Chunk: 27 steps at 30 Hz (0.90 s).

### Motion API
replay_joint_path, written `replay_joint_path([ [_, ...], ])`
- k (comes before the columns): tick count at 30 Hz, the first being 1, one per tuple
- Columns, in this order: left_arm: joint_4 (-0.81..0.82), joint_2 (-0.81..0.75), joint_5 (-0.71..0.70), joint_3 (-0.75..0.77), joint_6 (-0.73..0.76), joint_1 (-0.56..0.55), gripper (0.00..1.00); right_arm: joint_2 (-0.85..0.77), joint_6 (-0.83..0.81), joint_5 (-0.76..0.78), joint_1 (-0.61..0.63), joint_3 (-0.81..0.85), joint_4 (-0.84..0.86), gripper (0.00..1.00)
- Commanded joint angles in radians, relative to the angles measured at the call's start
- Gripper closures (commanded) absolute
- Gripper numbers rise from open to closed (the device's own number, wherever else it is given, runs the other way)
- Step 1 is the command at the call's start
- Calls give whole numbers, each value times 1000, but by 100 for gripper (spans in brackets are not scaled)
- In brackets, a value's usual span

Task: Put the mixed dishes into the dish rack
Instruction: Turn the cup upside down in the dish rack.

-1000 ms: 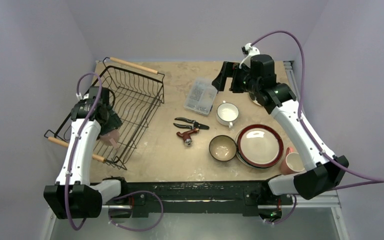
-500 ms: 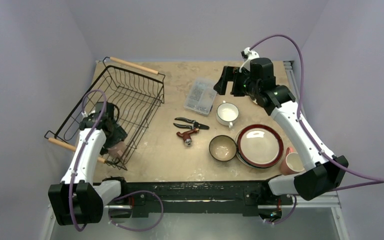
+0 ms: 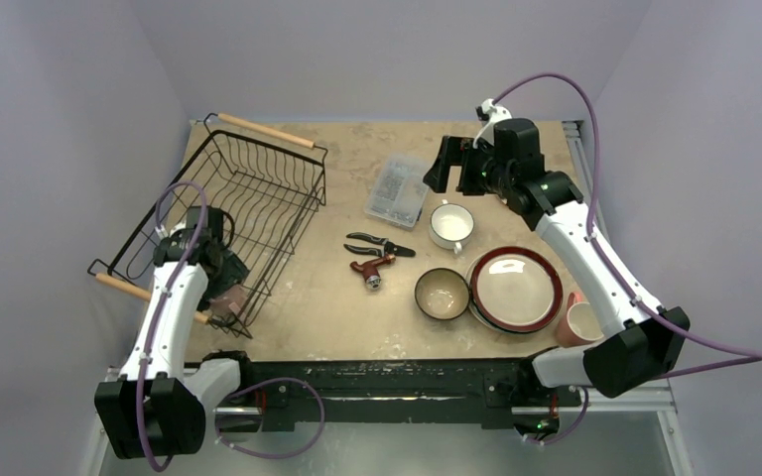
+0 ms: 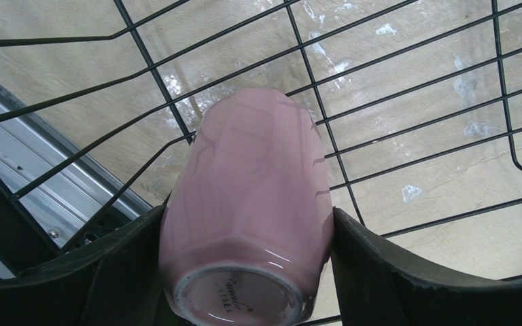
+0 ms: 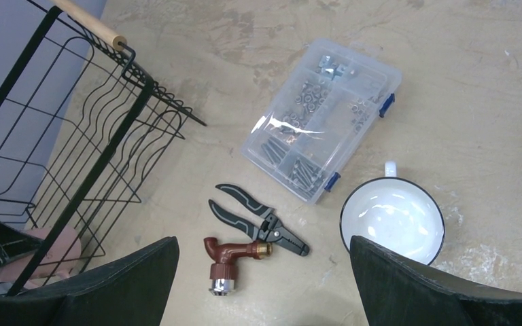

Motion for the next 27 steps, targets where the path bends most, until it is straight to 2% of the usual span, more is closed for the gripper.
replay_joint_path([
  [1, -38, -30, -33, 13, -2, 7, 87, -13, -4, -22, -3, -3, 23, 1],
  [4, -33, -31, -11, -8, -17, 7, 75, -10, -1, -31, -3, -9, 26, 1],
  [8, -47, -27, -13, 8, -17, 8, 64, 1, -8, -33, -3, -13, 9, 1],
  [19, -102, 2, -5, 65, -54, 8, 15, 39, -96, 16, -1, -42, -73, 1],
  [21, -114, 9, -5, 84, -59, 8, 12, 40, -105, 23, 2, -57, -76, 1],
  [23, -131, 17, -6, 98, -68, 8, 1, 42, -113, 29, 5, -70, -76, 1],
  [27, -167, 22, -23, 131, -85, 9, 0, 46, -122, 31, 10, -77, -72, 1],
])
